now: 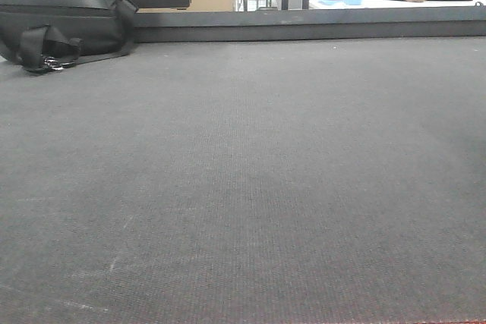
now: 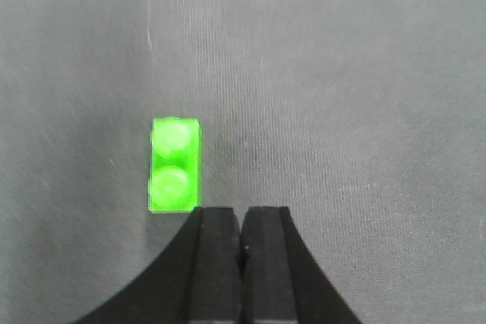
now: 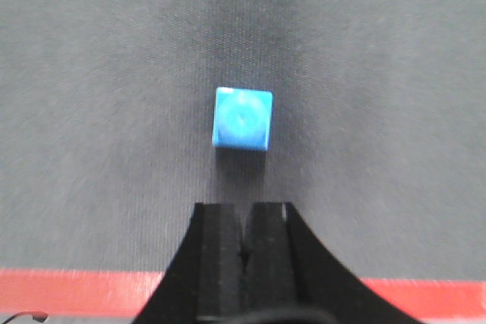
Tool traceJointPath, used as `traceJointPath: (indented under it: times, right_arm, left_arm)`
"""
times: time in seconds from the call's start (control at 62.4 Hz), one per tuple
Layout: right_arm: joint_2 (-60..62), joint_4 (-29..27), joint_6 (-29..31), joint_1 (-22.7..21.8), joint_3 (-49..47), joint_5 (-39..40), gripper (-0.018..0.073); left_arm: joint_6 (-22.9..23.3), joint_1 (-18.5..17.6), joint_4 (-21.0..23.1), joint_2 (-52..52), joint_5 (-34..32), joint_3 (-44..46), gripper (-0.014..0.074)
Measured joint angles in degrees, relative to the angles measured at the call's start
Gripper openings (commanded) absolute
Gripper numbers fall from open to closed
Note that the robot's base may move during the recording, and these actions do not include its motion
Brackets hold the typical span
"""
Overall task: Grab block from conveyor and place in blue bin
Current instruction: 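Close the left gripper on the green block and right on the blue block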
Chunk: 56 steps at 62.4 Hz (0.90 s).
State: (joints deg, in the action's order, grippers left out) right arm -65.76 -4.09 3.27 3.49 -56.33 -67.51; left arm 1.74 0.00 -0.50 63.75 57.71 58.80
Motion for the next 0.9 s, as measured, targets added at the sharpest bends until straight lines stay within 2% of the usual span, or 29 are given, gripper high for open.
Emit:
traceJointPath:
  times: [0.064, 0.112, 0.273, 0.369, 0.513, 0.706, 0.818, 0.898]
  right_arm:
    - [-2.2, 0.0, -0.2, 0.0, 0.0, 1.5, -0.0109]
    - [-4.1, 0.0, -0.5, 0.0, 0.0, 2.5, -0.0027]
    - [-9.2, 0.0, -1.8, 0.0, 0.0, 4.9, 0.0333]
    - [-11.7, 0.0, -2.2, 0.0, 0.0, 5.5, 0.0417]
    - [-16.7, 0.0, -2.3, 0.0, 0.9, 7.8, 0.0392]
    - [-22.0, 0.0, -3.3, 0.0, 1.6, 9.8, 0.0286]
    - [-23.3, 0.0, -4.0, 0.0, 1.6, 10.8, 0.0182]
    - [-23.8, 0.0, -4.4, 0.0, 1.6, 10.9, 0.0029]
  left_arm:
    - [0.6, 0.0, 0.0, 1.2, 0.1, 0.0, -0.0111]
    - [0.8, 0.0, 0.0, 2.0, 0.1, 0.0, -0.0111]
    - [1.2, 0.0, 0.0, 3.4, 0.1, 0.0, -0.0111]
    - [1.3, 0.0, 0.0, 3.5, 0.1, 0.0, -0.0111]
    - [1.3, 0.0, 0.0, 3.5, 0.1, 0.0, -0.0111]
    - [1.3, 0.0, 0.0, 3.5, 0.1, 0.0, -0.0111]
    - [3.2, 0.0, 0.0, 3.5, 0.1, 0.0, -0.0111]
    - [5.5, 0.0, 0.0, 3.5, 0.1, 0.0, -0.0111]
